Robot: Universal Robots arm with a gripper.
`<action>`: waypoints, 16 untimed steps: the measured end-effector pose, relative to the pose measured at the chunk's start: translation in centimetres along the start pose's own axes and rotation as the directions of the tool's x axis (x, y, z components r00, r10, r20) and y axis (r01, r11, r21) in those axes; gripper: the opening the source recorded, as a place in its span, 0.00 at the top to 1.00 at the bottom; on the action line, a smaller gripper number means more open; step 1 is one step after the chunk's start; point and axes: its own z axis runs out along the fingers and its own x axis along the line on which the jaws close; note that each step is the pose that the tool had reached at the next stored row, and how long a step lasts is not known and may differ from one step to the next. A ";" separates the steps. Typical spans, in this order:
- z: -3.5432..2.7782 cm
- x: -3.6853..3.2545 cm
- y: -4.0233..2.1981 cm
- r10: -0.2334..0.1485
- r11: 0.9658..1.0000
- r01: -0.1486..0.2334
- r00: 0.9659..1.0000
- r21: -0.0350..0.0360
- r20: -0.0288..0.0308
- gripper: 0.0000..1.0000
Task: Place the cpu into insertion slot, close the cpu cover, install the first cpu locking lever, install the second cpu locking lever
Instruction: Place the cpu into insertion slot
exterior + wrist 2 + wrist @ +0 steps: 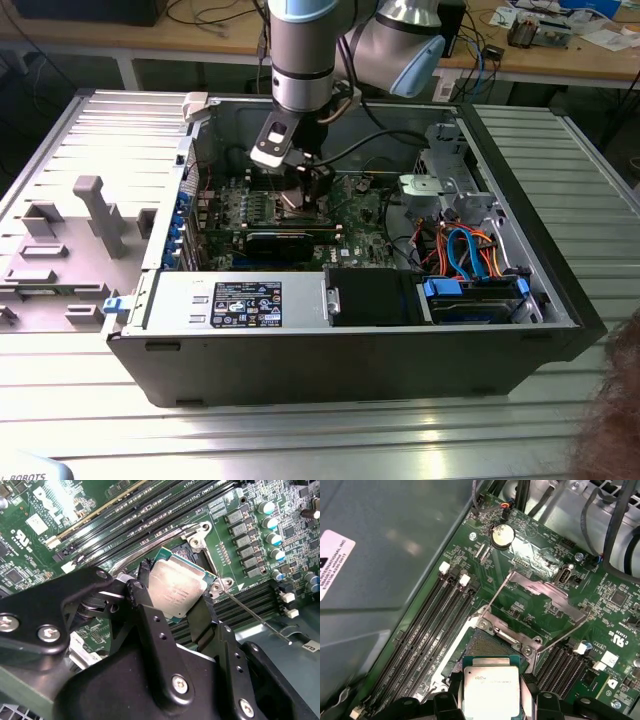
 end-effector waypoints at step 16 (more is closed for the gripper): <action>0.20 0.00 0.00 0.050 0.999 -0.050 0.999 0.002 0.003 0.46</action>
